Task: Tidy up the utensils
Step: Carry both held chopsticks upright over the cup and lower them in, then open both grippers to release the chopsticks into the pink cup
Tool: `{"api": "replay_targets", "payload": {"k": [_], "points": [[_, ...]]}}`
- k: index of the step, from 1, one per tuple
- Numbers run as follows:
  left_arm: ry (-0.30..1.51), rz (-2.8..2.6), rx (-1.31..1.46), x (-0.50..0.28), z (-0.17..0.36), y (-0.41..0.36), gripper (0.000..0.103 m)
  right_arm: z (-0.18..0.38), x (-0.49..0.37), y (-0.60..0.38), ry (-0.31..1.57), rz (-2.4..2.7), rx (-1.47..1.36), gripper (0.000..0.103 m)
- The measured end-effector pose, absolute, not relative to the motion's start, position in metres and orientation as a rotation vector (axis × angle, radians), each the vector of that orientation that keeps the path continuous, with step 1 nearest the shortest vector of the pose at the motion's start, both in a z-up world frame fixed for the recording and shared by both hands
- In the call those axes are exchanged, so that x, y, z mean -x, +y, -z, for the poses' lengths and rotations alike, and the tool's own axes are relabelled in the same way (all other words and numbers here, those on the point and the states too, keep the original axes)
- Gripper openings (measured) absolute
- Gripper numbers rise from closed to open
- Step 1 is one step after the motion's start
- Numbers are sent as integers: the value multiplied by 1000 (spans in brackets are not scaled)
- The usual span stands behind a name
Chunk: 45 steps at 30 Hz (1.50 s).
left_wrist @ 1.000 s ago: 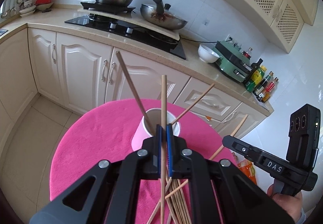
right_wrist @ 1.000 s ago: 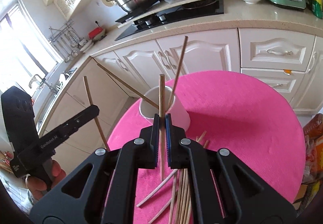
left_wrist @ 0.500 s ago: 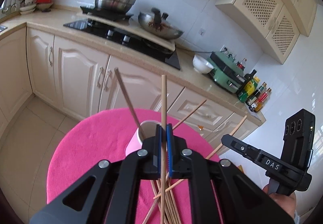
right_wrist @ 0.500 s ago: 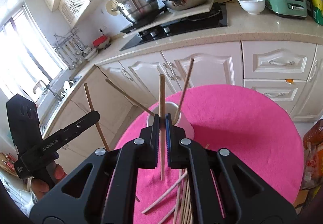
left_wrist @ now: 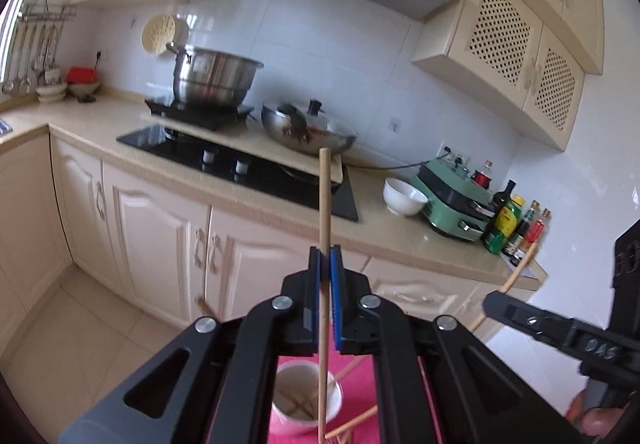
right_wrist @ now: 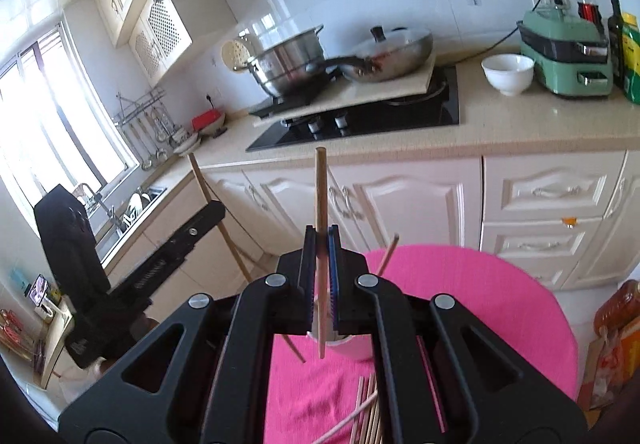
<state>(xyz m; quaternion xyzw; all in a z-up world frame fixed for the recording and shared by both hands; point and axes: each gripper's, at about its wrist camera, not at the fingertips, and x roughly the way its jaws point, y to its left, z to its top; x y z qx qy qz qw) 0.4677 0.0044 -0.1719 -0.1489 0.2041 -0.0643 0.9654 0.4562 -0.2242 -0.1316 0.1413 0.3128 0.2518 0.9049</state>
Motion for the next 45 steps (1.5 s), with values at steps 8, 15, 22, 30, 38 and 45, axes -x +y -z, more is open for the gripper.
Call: {"api": "replay_targets", "payload": {"k": [8, 15, 22, 30, 38, 45], "points": [[399, 97, 277, -501, 188, -2, 5, 135, -480, -213, 631, -493, -259, 6], [438, 80, 248, -513, 224, -6, 5, 171, -488, -208, 704, -476, -247, 6], [481, 66, 244, -509, 251, -3, 5, 193, -489, -201, 752, -470, -245, 6], [485, 47, 274, -489, 262, 4, 6, 208, -483, -196, 766, -449, -234, 6], [463, 27, 262, -464, 259, 8, 28, 219, -474, -187, 756, -438, -220, 7], [422, 0, 223, -437, 246, 16, 32, 221, -464, -177, 733, -440, -182, 7]]}}
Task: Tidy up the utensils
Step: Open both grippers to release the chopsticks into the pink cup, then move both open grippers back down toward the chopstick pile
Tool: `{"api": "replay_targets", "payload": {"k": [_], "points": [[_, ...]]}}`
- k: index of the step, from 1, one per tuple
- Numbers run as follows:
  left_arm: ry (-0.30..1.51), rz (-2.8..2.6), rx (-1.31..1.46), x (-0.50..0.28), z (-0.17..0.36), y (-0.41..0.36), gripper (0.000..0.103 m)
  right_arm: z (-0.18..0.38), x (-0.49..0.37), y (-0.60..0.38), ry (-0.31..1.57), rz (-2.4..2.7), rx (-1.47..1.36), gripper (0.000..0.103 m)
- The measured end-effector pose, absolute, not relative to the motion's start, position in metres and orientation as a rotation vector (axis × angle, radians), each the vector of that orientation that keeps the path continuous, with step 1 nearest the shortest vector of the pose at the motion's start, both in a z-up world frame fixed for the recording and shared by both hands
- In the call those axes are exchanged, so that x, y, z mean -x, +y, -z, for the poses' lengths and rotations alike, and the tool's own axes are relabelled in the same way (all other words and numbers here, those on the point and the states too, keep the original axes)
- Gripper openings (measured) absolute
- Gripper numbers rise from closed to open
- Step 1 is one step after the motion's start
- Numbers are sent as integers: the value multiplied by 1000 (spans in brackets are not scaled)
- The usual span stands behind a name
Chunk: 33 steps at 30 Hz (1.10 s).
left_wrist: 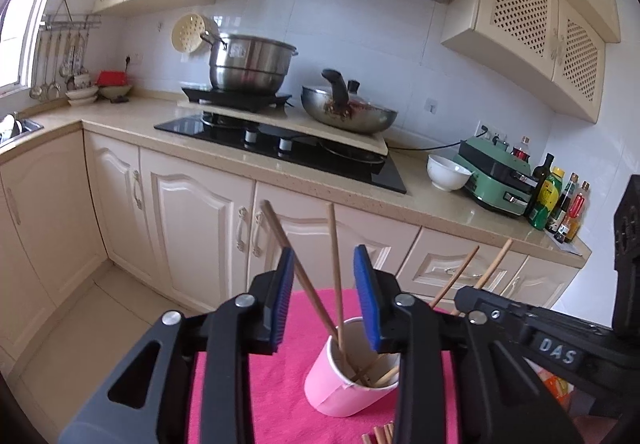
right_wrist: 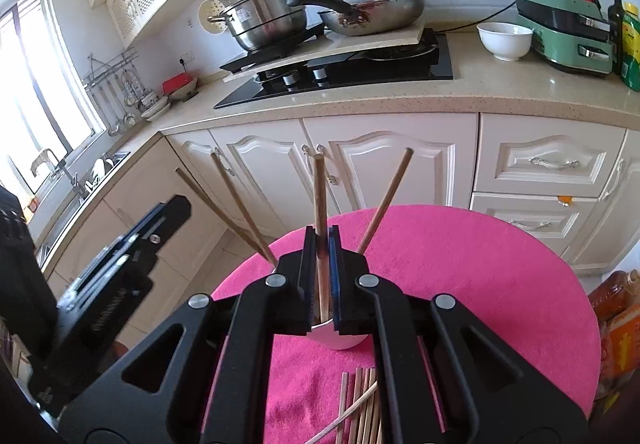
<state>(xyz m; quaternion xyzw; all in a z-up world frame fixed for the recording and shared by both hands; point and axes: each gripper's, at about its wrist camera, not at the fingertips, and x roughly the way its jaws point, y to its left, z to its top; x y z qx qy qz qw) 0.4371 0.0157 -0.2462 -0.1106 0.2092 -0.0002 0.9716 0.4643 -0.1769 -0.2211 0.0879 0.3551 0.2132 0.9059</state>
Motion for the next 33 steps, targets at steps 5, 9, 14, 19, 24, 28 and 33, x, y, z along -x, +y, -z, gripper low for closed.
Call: {"api": "replay_targets", "payload": {"k": [5, 9, 14, 19, 24, 28, 33], "points": [[388, -32, 184, -416, 240, 22, 35, 221, -454, -167, 724, -452, -150, 8], [363, -62, 176, -401, 237, 29, 36, 218, -442, -162, 707, -452, -133, 25], [358, -78, 165, -389, 234, 31, 37, 212, -429, -165, 671, -444, -132, 56], [348, -60, 149, -377, 232, 25, 37, 206, -419, -173, 651, -434, -135, 57], [360, -47, 143, -369, 232, 17, 37, 197, -401, -187, 610, -431, -137, 62], [378, -32, 146, -363, 234, 14, 37, 191, -387, -202, 576, -426, -155, 64], [405, -2, 127, -355, 241, 5, 37, 186, -372, -221, 553, -395, -153, 64]]}}
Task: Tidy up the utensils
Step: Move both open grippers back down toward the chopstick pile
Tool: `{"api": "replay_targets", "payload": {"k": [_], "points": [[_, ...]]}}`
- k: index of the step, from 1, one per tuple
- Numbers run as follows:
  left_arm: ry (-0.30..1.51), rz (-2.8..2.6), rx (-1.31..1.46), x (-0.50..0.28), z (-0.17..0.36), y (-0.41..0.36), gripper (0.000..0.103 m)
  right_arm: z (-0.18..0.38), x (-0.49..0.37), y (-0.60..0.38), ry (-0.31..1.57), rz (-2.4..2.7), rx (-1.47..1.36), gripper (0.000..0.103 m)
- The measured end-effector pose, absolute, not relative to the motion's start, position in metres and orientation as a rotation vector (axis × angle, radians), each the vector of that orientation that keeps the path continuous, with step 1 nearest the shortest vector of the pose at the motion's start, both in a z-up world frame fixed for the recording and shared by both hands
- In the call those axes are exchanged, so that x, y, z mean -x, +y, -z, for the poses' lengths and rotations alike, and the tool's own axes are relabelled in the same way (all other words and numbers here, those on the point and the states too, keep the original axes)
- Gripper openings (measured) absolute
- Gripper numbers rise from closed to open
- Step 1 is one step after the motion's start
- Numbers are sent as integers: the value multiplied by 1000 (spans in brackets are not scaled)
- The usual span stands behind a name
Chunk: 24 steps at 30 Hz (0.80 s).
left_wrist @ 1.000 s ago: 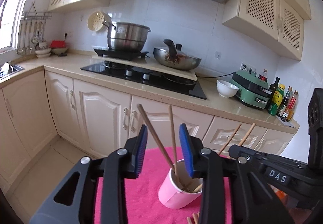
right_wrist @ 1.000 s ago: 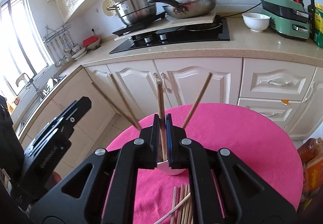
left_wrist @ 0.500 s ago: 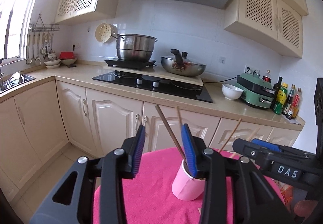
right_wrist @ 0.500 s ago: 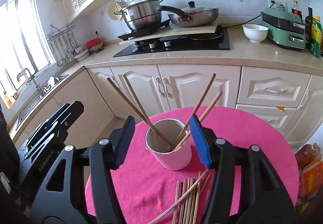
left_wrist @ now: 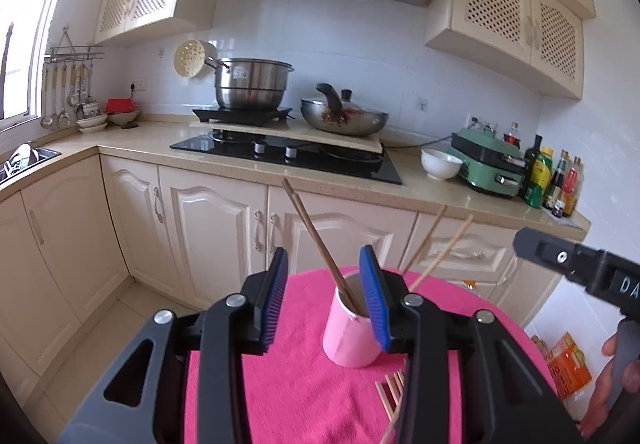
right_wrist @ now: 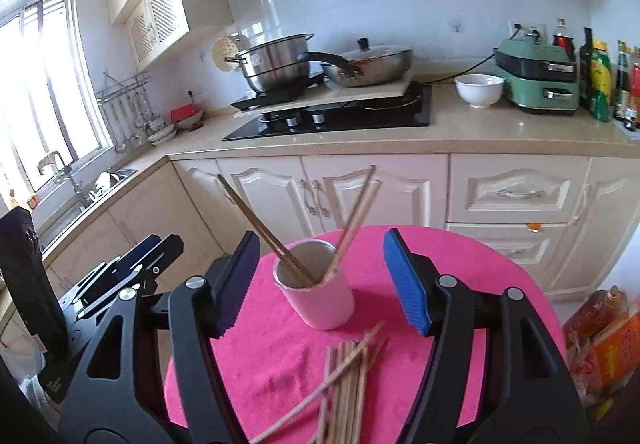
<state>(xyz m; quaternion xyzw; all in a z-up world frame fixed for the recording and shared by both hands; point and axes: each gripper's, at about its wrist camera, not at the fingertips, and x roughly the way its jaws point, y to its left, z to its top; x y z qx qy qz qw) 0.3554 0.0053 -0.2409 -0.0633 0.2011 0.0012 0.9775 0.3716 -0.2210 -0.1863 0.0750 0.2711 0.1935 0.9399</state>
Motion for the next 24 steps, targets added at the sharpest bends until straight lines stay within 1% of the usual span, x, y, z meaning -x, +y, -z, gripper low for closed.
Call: {"api": "replay_targets", "payload": {"k": [8, 12, 17, 24], "points": [[509, 54, 95, -353, 271, -10, 37, 220, -352, -251, 644, -291, -151, 64], [614, 117, 75, -359, 296, -22, 37, 250, -346, -263, 724, -230, -167, 64], [819, 211, 34, -375, 337, -44, 37, 288, -343, -272, 833, -195, -193, 64], [956, 275, -32, -386, 377, -67, 37, 320, -341, -271, 920, -202, -209, 64]]}}
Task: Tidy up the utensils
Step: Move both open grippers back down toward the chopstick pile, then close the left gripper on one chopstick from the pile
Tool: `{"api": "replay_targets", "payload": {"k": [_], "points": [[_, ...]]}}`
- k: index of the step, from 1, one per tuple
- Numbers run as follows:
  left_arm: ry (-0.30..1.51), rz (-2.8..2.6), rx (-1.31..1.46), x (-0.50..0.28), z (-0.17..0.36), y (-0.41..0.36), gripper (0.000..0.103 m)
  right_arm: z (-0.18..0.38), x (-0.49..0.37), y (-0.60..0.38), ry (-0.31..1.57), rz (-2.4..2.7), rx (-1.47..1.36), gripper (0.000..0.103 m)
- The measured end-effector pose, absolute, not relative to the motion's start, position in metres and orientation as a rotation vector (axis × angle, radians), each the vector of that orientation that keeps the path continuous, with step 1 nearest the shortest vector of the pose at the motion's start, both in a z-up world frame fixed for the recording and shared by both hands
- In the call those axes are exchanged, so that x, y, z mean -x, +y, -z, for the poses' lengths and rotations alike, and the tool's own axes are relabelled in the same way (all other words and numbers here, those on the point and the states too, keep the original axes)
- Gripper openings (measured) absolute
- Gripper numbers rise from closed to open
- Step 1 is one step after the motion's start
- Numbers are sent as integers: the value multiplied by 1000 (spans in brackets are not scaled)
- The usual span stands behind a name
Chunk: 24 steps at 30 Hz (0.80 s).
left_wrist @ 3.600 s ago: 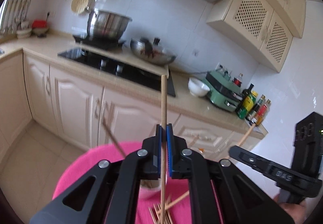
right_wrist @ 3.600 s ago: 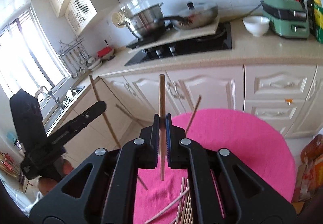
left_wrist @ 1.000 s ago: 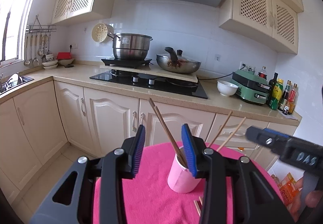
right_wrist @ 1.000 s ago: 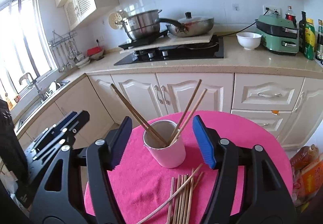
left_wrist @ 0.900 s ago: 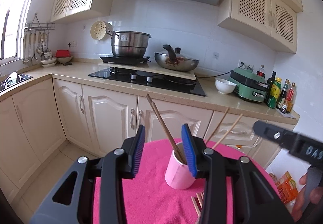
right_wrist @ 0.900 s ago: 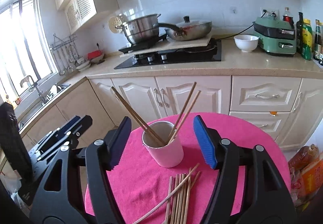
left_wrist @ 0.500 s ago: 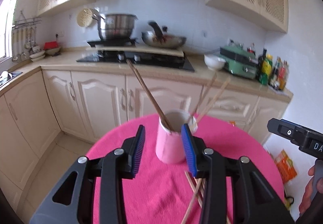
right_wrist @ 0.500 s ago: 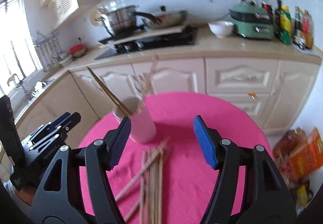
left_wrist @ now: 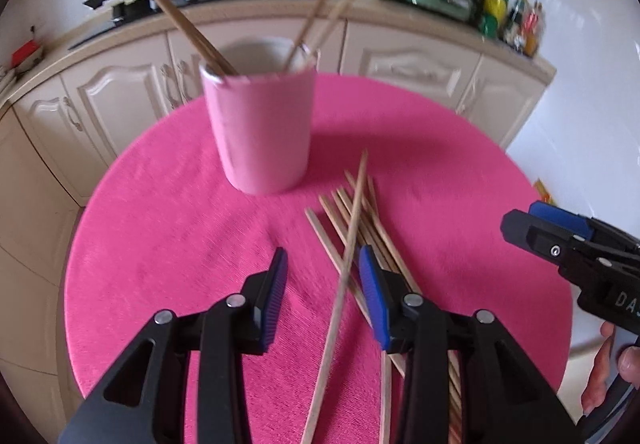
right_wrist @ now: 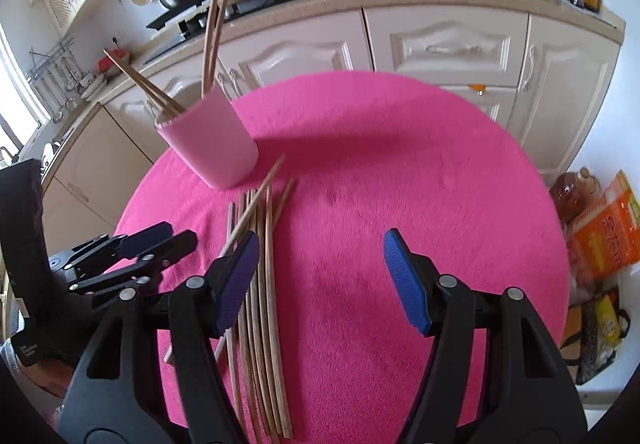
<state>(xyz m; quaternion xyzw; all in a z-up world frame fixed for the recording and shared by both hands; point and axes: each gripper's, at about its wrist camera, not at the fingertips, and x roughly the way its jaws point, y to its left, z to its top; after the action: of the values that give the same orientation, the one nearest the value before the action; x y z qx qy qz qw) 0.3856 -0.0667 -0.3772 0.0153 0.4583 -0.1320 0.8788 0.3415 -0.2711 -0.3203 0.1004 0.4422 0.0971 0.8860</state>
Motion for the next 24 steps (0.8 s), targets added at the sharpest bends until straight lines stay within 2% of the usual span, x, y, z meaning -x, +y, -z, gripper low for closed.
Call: {"api": "replay_targets", "payload": {"k": [12, 14, 15, 22, 24], "points": [[1039, 327, -103, -407, 400, -87, 36, 337, -348, -267, 974, -217, -214, 64], [1055, 341, -72, -410, 401, -84, 21, 339, -351, -266, 985, -221, -213, 64], [1067, 351, -55, -411, 402, -83, 9, 340, -353, -266, 990, -223, -213, 64], [1069, 382, 10, -406, 398, -68, 6, 351, -363, -256, 1043, -257, -203, 64], [1066, 381, 40, -404, 395, -62, 6, 354, -366, -250, 1062, -276, -198, 61]]}}
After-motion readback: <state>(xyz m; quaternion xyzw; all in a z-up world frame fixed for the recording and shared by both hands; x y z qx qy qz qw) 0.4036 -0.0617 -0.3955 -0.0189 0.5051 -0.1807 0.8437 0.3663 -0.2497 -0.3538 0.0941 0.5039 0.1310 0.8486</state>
